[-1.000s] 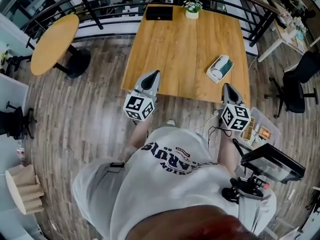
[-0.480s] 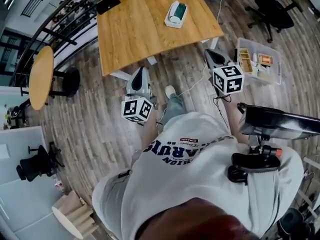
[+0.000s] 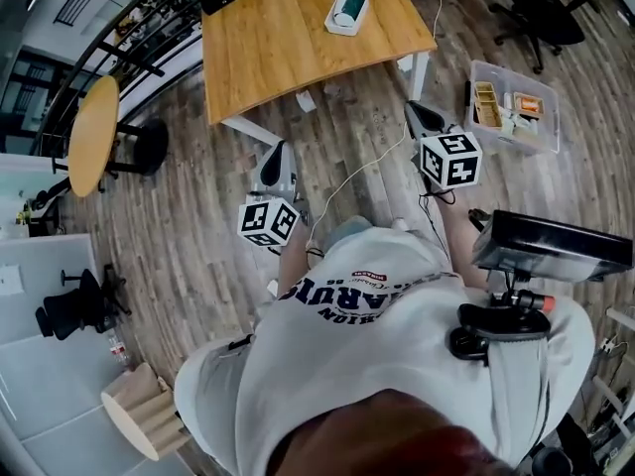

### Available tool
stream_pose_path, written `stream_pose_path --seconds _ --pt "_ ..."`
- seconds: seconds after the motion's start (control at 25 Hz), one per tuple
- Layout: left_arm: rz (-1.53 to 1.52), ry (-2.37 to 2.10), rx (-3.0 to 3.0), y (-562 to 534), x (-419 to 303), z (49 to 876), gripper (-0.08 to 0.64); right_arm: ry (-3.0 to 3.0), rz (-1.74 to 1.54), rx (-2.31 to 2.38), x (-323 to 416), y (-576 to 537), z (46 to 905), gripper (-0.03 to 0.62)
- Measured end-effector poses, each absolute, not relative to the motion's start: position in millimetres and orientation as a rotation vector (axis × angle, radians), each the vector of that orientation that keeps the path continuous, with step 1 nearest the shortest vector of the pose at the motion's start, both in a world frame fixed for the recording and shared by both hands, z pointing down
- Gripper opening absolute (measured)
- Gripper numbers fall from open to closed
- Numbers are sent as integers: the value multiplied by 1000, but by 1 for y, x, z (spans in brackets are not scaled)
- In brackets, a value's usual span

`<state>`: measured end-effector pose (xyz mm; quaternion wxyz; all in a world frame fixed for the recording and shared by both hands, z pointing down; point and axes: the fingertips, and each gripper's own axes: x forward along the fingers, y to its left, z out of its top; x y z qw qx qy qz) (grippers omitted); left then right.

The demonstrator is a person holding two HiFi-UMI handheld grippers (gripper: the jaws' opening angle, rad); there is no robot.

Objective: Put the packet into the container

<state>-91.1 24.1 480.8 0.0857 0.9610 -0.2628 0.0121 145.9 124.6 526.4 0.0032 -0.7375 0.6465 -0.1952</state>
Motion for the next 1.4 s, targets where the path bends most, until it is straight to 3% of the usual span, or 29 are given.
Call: stream_pose_path --seconds 0.24,0.68,0.88,1.4 --pt "-14 -686 2902 46 -112 472 -3 1959 -633 -2314 113 152 526 8" --pt "50 -622 2875 66 -219 509 -3 1904 -588 -2590 20 230 537 8" --pt "32 -612 2923 71 -254 487 -3 1905 -538 -2682 -5 255 512 8" --pt "20 -545 3024 105 -280 437 -3 2134 -570 -2369 -45 240 490 9"
